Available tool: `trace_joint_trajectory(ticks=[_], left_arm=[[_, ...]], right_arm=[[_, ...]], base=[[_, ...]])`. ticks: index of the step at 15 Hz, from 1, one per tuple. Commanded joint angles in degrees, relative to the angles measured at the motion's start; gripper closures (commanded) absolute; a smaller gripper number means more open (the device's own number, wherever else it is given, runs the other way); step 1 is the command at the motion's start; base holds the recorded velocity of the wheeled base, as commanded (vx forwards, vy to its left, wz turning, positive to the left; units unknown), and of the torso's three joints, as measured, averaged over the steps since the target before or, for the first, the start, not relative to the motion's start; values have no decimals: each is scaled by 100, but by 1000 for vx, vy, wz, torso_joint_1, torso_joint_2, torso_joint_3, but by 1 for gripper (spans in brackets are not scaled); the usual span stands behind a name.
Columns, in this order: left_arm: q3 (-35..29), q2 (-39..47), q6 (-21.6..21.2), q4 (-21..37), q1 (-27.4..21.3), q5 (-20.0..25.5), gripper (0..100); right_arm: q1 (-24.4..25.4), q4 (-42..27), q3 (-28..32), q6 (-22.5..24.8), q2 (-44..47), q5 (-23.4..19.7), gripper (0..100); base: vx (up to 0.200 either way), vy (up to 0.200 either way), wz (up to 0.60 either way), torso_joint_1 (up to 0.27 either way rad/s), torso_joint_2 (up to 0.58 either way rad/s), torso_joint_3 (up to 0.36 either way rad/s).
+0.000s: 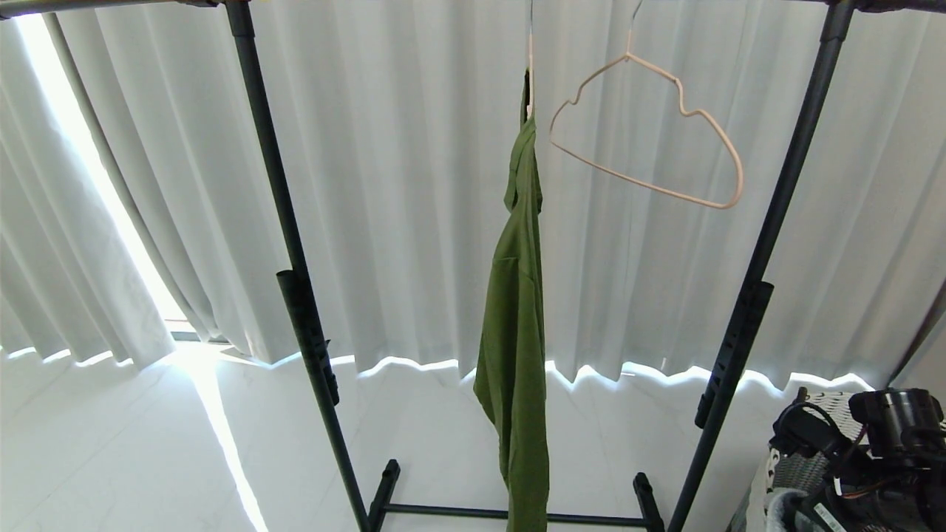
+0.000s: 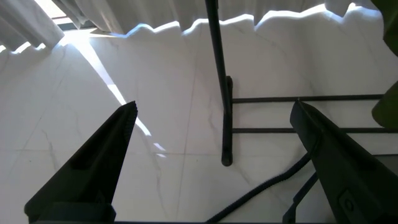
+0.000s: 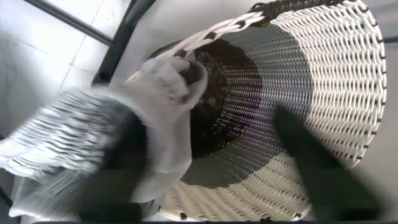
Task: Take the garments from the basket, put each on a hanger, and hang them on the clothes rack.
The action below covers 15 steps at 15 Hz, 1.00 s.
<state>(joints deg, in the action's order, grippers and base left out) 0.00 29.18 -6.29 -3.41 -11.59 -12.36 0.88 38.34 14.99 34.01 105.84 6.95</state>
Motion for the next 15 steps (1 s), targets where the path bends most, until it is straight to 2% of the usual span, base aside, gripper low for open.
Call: trace_joint_trajectory(ticks=[1, 3, 5, 7, 9, 10, 12, 15], left_arm=[[0, -62, -21, -1, -1, -3, 0], [0, -176, -267, -10, 8, -21, 0], [0, -290, -566, -37, 34, -73, 0], [-44, -475, -927, -37, 52, -109, 0], [-334, -484, -1111, -37, 52, -267, 0], [-615, -396, -1120, -28, 52, -328, 0], [-1063, -211, -1120, -28, 61, -363, 0], [-1564, 158, -1120, -37, 52, -337, 0]], right_arm=[[18, -37, -5, 18, -424, 8, 100], [18, -503, 144, 18, -1021, 17, 100], [-9, -1804, 777, -114, -1724, 8, 100], [44, -3192, 1586, -501, -2313, -9, 100], [158, -4089, 2060, -756, -2841, -18, 100], [229, -4493, 2262, -852, -3148, -18, 100], [334, -4792, 2438, -896, -3553, -18, 100], [607, -4818, 2587, -905, -3948, -18, 100]], base=[[0, 0, 0, 0, 0, 0], [0, 0, 0, 0, 0, 0], [0, 0, 0, 0, 0, 0], [0, 0, 0, 0, 0, 0], [0, 0, 0, 0, 0, 0], [-200, 0, 0, 7, -2, 2], [-200, 0, 0, 2, 10, 0], [-200, 0, 0, -4, 6, 4]])
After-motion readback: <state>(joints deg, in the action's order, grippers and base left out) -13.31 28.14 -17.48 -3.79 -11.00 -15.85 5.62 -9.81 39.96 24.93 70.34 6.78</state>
